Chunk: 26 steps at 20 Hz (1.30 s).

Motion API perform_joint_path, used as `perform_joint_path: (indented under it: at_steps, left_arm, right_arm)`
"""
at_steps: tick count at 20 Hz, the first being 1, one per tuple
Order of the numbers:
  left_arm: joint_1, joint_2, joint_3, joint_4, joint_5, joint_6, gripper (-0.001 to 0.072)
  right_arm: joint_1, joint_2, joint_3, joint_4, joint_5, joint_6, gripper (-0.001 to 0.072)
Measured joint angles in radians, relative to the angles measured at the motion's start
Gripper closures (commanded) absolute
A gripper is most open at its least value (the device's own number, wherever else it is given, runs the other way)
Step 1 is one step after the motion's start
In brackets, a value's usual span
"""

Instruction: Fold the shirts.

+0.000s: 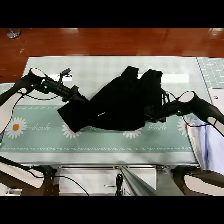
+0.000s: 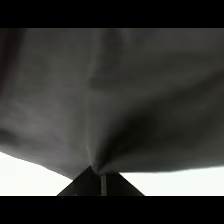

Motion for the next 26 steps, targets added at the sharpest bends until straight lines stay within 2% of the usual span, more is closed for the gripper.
perform_joint_path:
  at_steps: [4,9,12,14,17,21,26]
  left_arm:
    - [0.045,0.109,0.014,-0.108,0.023,0.0,0.0684]
    - [0.147,0.375,0.087,-0.418,0.171,0.016,0.0685]
    - [0.192,0.543,0.173,-0.501,0.267,0.022,0.0685]
    - [0.216,0.644,0.246,-0.52,0.322,0.023,0.0685]
    - [0.249,0.785,0.356,-0.476,0.409,0.023,0.0685]
    - [0.299,0.989,0.446,-0.323,0.513,0.005,0.0685]
    - [0.345,1.197,0.474,-0.013,0.522,-0.11,0.0685]
  right_arm:
    - [-0.018,0.003,0.195,-0.01,0.063,-0.011,0.069]
    - [-0.114,0.016,0.723,-0.019,0.174,0.043,0.069]
    - [-0.139,0.026,1.077,-0.015,0.256,0.078,0.0689]
    - [-0.146,0.068,1.225,-0.013,0.294,0.091,0.0689]
    - [-0.151,0.2,1.324,-0.023,0.317,0.084,0.0689]
    - [-0.153,0.417,1.336,-0.065,0.34,0.06,0.0689]
    - [-0.154,0.605,1.325,-0.131,0.434,0.073,0.0689]
